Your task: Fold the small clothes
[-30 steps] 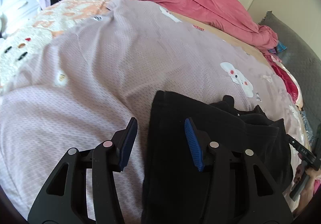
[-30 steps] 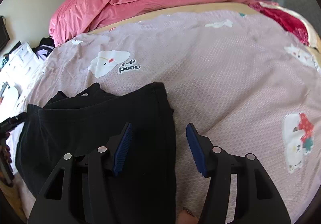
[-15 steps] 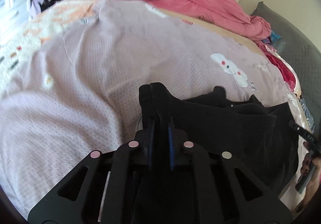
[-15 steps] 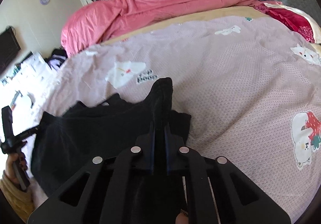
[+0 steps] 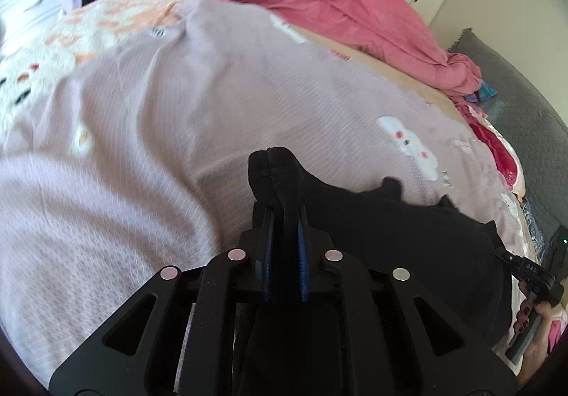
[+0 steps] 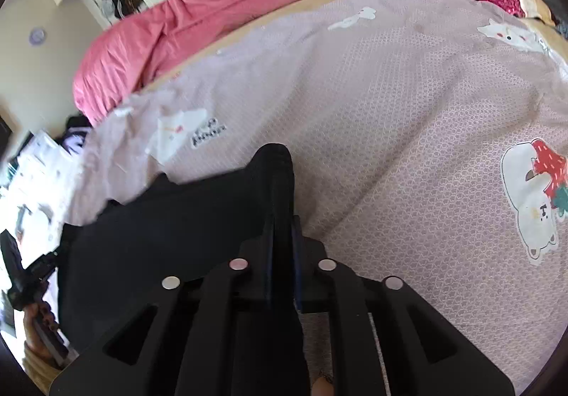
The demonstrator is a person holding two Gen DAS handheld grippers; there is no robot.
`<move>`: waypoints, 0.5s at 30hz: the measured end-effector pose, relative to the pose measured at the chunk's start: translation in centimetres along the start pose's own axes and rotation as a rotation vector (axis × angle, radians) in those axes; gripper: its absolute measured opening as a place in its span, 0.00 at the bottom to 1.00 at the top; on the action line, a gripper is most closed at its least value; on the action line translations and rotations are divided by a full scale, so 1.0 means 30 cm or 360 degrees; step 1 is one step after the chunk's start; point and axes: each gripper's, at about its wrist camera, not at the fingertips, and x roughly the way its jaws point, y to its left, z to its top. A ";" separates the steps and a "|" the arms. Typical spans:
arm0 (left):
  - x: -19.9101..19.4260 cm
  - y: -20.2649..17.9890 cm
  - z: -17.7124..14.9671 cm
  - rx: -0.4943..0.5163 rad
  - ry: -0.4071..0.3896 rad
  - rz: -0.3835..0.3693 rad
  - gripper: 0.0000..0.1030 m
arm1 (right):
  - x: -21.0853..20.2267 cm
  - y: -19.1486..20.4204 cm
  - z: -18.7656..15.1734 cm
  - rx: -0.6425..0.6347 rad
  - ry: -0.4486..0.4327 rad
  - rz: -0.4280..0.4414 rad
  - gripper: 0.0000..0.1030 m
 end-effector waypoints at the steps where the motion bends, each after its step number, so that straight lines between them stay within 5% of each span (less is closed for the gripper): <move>1: 0.004 0.012 -0.008 -0.0024 0.0006 -0.0006 0.08 | 0.004 0.005 -0.003 -0.0021 0.0011 -0.0013 0.12; 15: -0.142 -0.023 -0.058 0.0058 -0.0037 0.0051 0.21 | -0.074 0.003 -0.018 -0.0037 0.0012 0.0042 0.36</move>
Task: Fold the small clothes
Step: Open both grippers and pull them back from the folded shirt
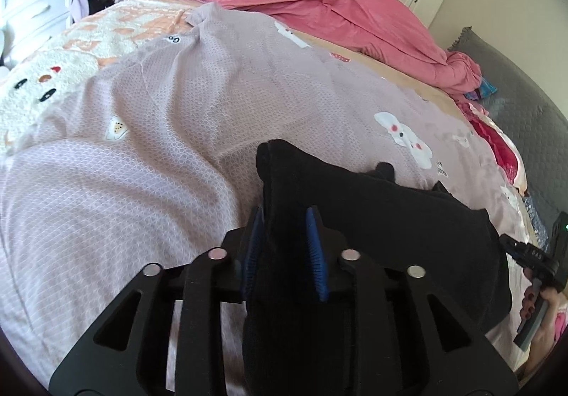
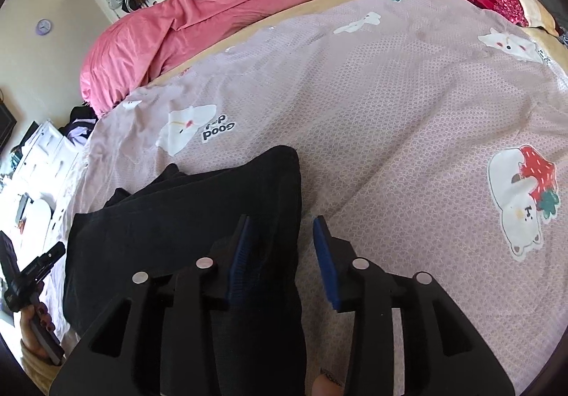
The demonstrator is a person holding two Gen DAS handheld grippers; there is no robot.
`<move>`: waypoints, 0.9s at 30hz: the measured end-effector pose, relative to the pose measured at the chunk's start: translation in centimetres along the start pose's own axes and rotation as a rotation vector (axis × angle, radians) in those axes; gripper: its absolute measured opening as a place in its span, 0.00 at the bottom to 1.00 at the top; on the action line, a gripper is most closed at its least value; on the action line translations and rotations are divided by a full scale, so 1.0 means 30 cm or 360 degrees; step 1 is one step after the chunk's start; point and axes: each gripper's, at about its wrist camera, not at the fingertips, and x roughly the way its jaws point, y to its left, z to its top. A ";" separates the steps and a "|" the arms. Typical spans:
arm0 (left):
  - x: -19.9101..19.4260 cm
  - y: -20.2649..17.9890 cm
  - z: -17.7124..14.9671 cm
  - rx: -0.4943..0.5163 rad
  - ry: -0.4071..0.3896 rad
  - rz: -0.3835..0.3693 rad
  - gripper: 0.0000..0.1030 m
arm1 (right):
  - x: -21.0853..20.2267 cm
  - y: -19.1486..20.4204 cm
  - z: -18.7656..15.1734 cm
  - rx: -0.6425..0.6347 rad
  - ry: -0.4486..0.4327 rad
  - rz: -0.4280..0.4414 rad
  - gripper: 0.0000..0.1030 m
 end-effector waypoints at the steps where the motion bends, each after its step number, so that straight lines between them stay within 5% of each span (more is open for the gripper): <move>1: -0.014 -0.010 -0.008 0.0016 0.0001 0.0001 0.24 | -0.004 0.000 -0.005 0.0002 0.0005 0.0008 0.36; 11: -0.094 -0.070 -0.055 0.0132 0.0002 0.0043 0.47 | -0.088 0.017 -0.085 0.0000 0.0015 0.0030 0.43; 19: -0.068 -0.069 -0.121 0.0165 0.0108 0.0079 0.49 | -0.068 0.001 -0.162 0.0046 0.0136 0.0019 0.44; 22: -0.040 -0.060 -0.160 0.0167 0.0162 0.0119 0.49 | -0.052 0.002 -0.206 0.0013 0.0240 0.0000 0.26; 27: -0.016 -0.019 -0.205 0.0097 0.0201 0.0123 0.52 | -0.083 -0.011 -0.255 0.0007 0.0233 -0.0113 0.22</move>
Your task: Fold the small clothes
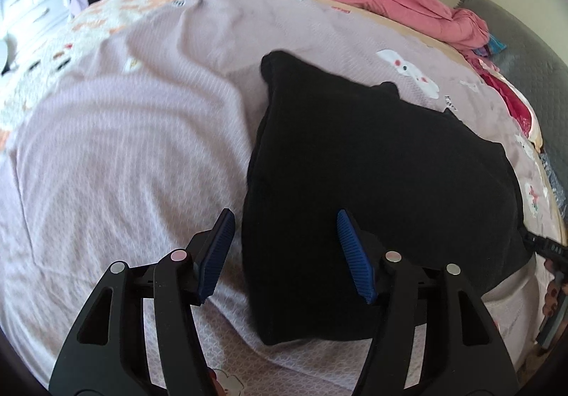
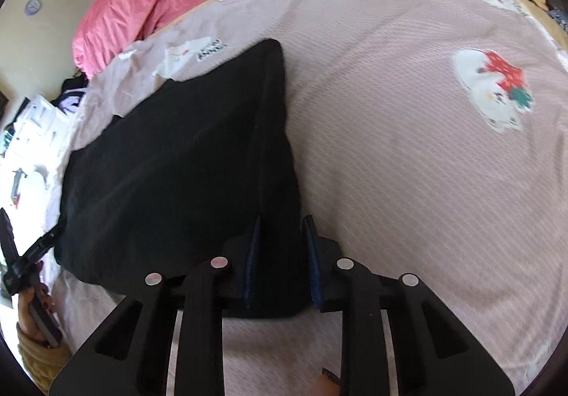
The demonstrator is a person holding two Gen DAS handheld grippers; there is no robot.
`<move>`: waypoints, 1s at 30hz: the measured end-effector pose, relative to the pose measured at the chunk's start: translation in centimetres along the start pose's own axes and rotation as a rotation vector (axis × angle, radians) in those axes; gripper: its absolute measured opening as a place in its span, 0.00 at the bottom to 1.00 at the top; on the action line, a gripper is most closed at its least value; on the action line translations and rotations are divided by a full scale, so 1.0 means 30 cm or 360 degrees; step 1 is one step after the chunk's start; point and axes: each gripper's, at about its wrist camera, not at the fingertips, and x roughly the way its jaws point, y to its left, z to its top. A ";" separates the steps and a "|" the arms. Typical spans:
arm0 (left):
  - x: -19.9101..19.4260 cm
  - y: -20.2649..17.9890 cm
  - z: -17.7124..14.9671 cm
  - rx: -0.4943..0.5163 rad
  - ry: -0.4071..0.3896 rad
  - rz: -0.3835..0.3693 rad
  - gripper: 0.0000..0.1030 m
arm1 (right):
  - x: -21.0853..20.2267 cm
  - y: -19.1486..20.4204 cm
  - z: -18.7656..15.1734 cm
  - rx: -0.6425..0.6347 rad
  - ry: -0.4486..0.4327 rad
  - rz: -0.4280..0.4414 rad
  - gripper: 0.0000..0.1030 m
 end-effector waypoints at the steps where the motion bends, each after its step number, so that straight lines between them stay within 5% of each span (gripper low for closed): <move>1: 0.004 0.010 -0.007 -0.0013 0.0003 -0.0014 0.52 | 0.001 -0.006 -0.014 0.0005 -0.0003 -0.0023 0.22; 9: -0.059 0.016 -0.009 -0.0004 -0.0031 -0.0024 0.52 | -0.082 0.068 -0.053 -0.0136 -0.0194 -0.0081 0.26; 11: -0.088 0.012 -0.006 0.0014 -0.0055 -0.0019 0.56 | -0.124 0.131 -0.077 -0.0252 -0.0287 -0.0068 0.44; 16: -0.144 0.012 0.018 0.0038 -0.0111 0.0017 0.71 | -0.177 0.301 -0.144 -0.0521 -0.0414 -0.0010 0.61; 22: -0.168 0.021 0.048 0.0060 -0.0127 0.0062 0.84 | -0.169 0.512 -0.234 -0.0782 -0.0426 0.0169 0.78; 30: -0.171 0.044 0.083 0.0053 -0.0134 0.0091 0.91 | -0.081 0.747 -0.336 -0.1142 -0.0390 0.0119 0.82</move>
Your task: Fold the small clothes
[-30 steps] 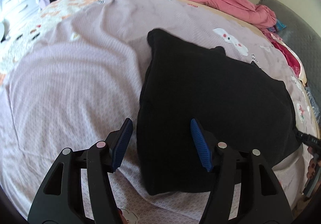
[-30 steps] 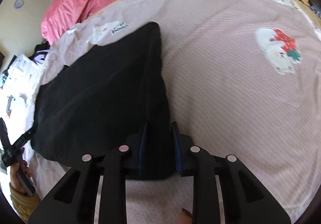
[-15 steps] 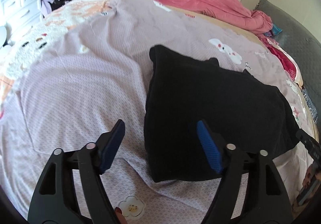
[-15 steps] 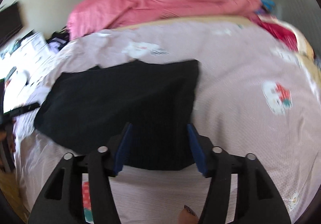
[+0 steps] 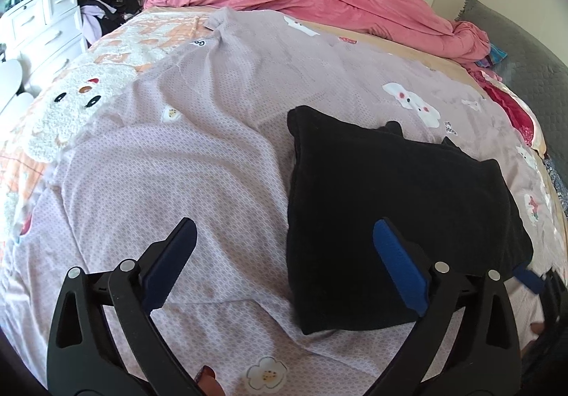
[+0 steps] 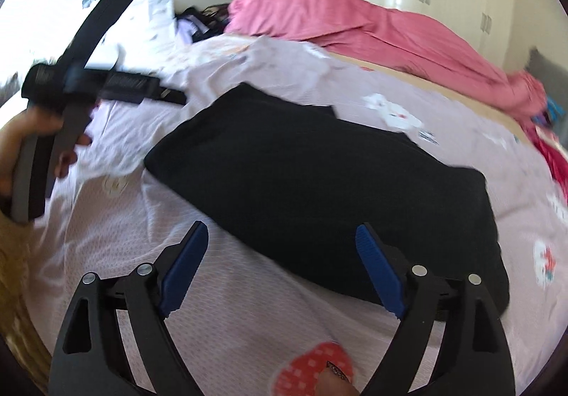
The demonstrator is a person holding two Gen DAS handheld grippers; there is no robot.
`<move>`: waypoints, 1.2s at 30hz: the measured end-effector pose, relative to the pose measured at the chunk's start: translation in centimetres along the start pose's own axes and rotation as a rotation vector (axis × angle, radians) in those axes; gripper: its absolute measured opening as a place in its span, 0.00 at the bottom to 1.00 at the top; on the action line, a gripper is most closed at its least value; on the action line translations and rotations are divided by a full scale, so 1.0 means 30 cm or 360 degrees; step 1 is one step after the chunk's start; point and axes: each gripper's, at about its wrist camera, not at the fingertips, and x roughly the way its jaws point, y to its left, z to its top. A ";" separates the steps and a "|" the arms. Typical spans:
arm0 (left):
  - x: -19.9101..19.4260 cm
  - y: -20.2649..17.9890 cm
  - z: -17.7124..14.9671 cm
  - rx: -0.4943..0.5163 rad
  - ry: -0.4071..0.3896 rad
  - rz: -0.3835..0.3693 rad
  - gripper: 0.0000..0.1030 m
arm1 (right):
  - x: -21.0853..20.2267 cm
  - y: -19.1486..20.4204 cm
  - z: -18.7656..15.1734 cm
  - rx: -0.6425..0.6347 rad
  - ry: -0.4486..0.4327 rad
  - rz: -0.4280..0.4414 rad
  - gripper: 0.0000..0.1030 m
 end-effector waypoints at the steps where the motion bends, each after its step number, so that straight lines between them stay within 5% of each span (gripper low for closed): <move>1: 0.006 0.004 0.006 -0.0006 0.0004 -0.0002 0.91 | 0.014 0.029 0.003 -0.0040 0.0008 0.0000 0.84; 11: 0.077 0.009 0.057 0.0000 0.0046 -0.0001 0.91 | 0.203 0.167 0.021 -0.0195 0.0130 -0.0020 0.84; 24: 0.154 -0.008 0.115 0.0006 0.0078 -0.0002 0.91 | 0.364 0.238 0.102 -0.0255 0.0104 -0.0214 0.85; 32: 0.211 -0.044 0.147 -0.0068 0.0159 -0.0146 0.91 | 0.286 0.168 0.126 -0.0088 -0.0056 -0.0111 0.30; 36: 0.222 -0.073 0.158 -0.0098 0.0199 -0.0240 0.91 | 0.238 0.124 0.130 0.0002 -0.0120 -0.0079 0.20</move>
